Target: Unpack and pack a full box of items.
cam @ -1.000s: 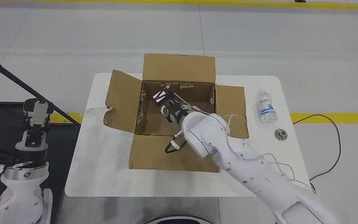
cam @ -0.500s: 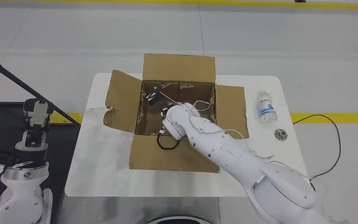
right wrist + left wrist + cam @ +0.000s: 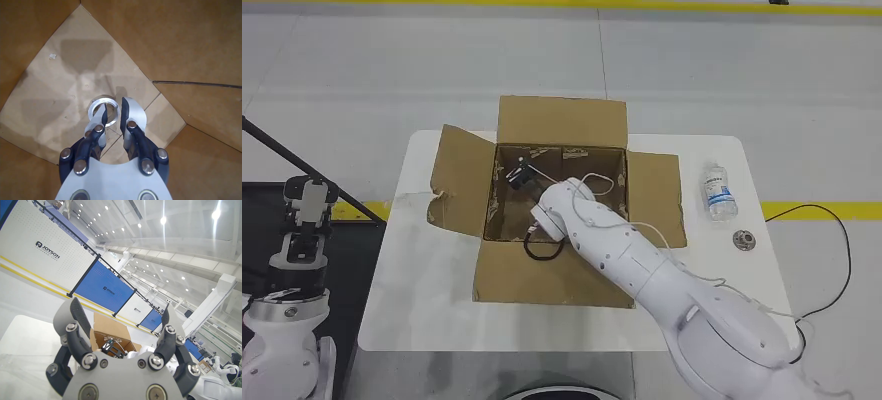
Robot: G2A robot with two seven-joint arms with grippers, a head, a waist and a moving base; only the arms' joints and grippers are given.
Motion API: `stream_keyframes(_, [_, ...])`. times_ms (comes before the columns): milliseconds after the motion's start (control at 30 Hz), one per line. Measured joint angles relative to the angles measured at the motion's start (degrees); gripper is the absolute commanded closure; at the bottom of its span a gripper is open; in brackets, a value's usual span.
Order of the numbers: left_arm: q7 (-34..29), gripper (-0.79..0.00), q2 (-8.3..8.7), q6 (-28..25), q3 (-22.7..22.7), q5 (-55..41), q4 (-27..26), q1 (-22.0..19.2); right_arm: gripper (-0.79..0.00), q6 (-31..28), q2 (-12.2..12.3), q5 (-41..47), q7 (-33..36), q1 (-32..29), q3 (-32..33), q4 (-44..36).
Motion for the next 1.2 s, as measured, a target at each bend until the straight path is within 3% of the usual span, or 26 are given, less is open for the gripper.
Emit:
stream_keyframes(267, [0.0, -0.785, 0.0, 0.0, 0.0, 0.0, 0.0, 0.0, -0.339, -3.8, 2.25, -1.82, 1.64, -1.5, 3.85, -6.61])
stream_keyframes(467, [0.0, -0.785, 0.0, 0.0, 0.0, 0.0, 0.0, 0.0, -0.336, -6.4, 8.03, -6.28, 5.89, -7.98, 11.75, -22.8])
stream_keyframes(700, [0.0, -0.785, 0.0, 0.0, 0.0, 0.0, 0.0, 0.0, -0.354, -13.53, 16.17, -13.51, 13.79, -24.67, 29.0, -51.98])
stream_keyframes(900, [0.0, -0.785, 0.0, 0.0, 0.0, 0.0, 0.0, 0.0, -0.4, -17.7, 19.92, -15.94, 14.63, -37.94, 45.86, -71.24])
stream_keyframes(1033, [0.0, -0.785, 0.0, 0.0, 0.0, 0.0, 0.0, 0.0, -0.416, -16.3, 21.23, -17.22, 14.29, -42.81, 57.19, -76.23])
stream_keyframes(1200, [0.0, -0.785, 0.0, 0.0, 0.0, 0.0, 0.0, 0.0, -0.511, -13.15, 22.45, -19.21, 15.87, -43.85, 70.5, -72.52])
